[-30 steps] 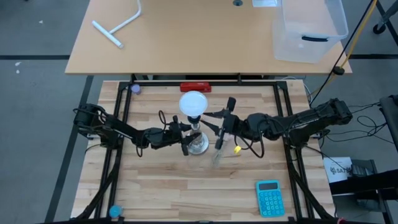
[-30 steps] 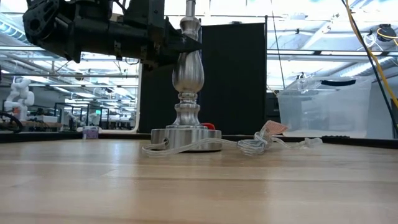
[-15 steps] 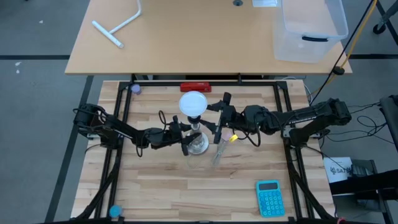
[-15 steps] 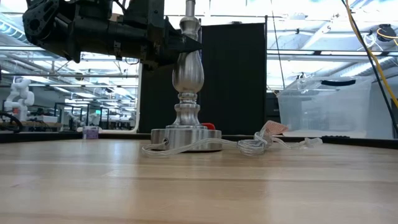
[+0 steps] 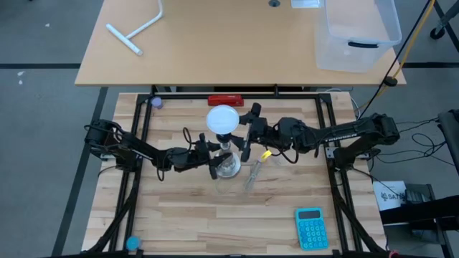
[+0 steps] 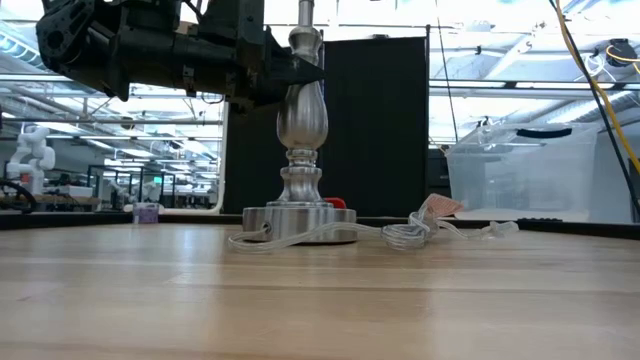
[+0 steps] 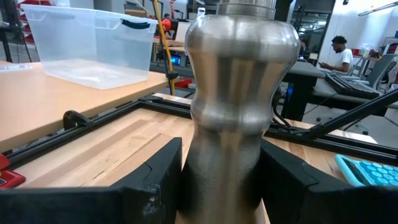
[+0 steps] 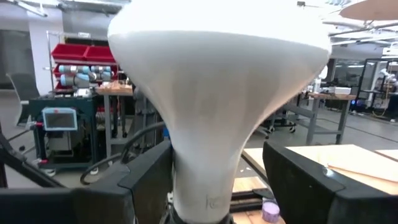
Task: Screw lightbulb
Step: Insert the white lightbulb into the silver lamp
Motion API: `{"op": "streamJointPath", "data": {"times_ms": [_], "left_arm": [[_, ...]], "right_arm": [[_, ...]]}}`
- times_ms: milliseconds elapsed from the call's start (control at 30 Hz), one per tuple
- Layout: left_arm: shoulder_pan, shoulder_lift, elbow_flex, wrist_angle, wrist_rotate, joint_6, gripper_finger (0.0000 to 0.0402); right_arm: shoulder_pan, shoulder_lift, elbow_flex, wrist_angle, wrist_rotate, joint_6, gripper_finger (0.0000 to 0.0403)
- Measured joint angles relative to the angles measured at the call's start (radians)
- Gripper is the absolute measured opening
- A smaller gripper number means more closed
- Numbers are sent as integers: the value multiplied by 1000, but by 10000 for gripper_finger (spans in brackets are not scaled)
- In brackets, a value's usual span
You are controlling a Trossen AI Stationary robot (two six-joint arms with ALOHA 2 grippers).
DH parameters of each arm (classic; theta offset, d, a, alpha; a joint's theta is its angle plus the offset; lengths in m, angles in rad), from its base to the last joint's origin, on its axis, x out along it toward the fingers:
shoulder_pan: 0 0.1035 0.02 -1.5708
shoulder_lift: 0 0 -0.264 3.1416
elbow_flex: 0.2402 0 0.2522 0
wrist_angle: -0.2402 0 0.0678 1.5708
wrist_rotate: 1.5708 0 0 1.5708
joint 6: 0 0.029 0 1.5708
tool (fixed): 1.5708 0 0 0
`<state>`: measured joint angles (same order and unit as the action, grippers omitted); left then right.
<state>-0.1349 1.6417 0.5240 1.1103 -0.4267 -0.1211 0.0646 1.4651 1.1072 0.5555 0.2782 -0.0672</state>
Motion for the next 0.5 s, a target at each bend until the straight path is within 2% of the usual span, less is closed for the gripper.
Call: {"op": "streamJointPath", "data": {"times_ms": [267, 500], "left_arm": [[2, 0, 0, 0, 0, -2, 168], [4, 1, 0, 1, -10, -8, 168]], "right_arm": [[1, 0, 0, 24, 12, 3, 242], [6, 9, 0, 34, 63, 3, 242]]}}
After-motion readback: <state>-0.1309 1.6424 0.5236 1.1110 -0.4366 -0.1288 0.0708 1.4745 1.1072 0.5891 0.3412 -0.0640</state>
